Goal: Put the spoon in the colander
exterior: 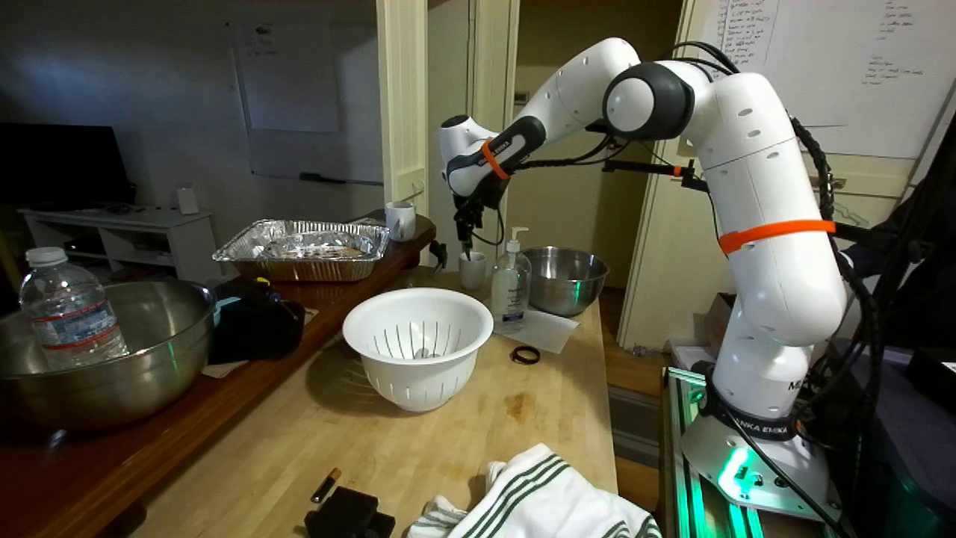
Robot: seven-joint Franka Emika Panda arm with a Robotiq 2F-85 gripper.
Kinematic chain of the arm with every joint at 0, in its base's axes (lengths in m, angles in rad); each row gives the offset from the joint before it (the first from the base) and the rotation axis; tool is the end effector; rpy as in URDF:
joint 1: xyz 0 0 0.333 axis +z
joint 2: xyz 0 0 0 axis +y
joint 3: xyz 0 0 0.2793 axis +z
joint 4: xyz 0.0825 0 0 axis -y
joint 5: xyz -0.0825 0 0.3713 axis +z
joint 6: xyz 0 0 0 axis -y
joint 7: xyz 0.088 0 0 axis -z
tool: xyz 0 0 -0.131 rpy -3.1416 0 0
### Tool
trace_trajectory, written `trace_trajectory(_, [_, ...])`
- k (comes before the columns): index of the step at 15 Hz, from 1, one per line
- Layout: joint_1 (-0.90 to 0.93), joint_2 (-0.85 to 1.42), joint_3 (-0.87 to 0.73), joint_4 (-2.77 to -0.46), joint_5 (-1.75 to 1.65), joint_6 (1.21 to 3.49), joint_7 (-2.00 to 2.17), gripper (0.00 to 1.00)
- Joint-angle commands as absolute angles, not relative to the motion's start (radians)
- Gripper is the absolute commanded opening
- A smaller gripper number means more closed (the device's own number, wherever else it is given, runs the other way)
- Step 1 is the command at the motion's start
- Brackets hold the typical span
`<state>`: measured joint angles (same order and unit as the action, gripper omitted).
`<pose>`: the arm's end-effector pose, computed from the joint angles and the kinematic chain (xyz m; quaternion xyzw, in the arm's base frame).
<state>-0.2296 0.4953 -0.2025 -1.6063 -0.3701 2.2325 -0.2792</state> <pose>0.6104 -0.2855 0.3148 0.9769 0.0429 -0.0074 0.2092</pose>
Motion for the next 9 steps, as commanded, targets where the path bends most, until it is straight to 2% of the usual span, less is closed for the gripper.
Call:
trace_trajectory(1, [-0.231,0.523,-0.206,-1.564,-0.386,2.203,-0.298,1.00])
trace_trajectory(2, [-0.235,0.525,-0.202,-1.563,-0.384,2.209,-0.313,1.00])
trace_trajectory(3, [-0.234,0.527,-0.203,-1.560,-0.388,2.209,-0.315,0.90])
trace_trajectory(4, [-0.234,0.527,-0.202,-1.562,-0.388,2.212,-0.322,0.74])
trace_trajectory(9, [-0.223,0.514,-0.210,-1.568,-0.405,2.197,-0.313,0.35])
